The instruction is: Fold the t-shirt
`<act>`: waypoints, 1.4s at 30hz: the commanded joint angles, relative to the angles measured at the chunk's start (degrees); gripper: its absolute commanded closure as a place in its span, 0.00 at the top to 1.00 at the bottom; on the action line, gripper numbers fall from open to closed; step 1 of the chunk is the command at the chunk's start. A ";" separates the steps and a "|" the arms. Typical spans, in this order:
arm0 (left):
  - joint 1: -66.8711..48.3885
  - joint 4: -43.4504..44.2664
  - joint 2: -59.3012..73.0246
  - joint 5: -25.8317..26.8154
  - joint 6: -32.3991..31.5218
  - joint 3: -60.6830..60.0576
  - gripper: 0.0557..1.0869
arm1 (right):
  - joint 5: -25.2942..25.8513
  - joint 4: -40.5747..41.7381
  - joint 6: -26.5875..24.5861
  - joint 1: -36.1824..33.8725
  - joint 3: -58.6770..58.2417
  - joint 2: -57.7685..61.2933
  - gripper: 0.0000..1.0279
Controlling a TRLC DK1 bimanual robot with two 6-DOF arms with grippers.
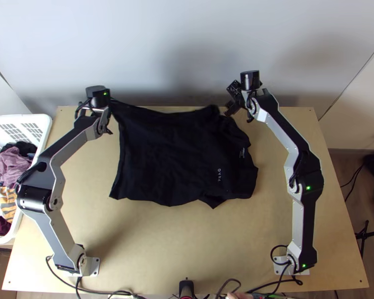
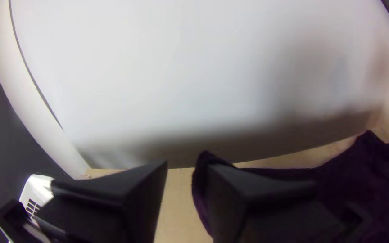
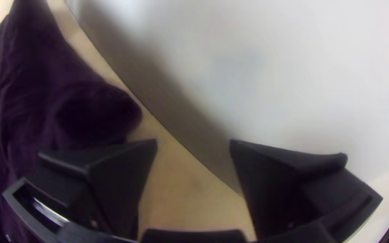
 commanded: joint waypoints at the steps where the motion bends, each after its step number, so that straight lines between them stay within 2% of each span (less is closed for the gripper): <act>1: -4.56 -11.71 -4.06 3.96 -2.09 2.37 0.79 | -2.09 -6.90 5.19 0.46 1.30 -2.74 0.96; 6: -7.81 -27.17 -14.34 12.74 -4.91 0.43 0.79 | -4.28 -13.93 8.88 1.25 0.69 -9.16 0.96; 13: -10.09 -39.57 -29.99 13.18 -3.67 -8.09 0.79 | -5.60 -23.51 11.51 5.38 0.51 -18.56 0.96; 17: -8.69 -47.83 -35.79 13.10 -3.32 -9.68 0.79 | -5.60 -24.92 12.13 6.26 -2.21 -24.10 0.96; 23: -5.96 -48.88 -43.79 12.48 -1.83 -19.17 0.79 | -5.60 -26.76 11.87 6.87 -8.28 -31.57 0.96; 31: -8.07 -49.15 -45.37 12.31 -3.24 -30.68 0.80 | -5.60 -31.69 11.87 12.06 -17.24 -39.39 0.96; 42: -13.34 -47.12 -45.10 10.64 -6.66 -41.40 0.80 | -5.60 -31.77 12.13 10.48 -26.73 -47.30 0.96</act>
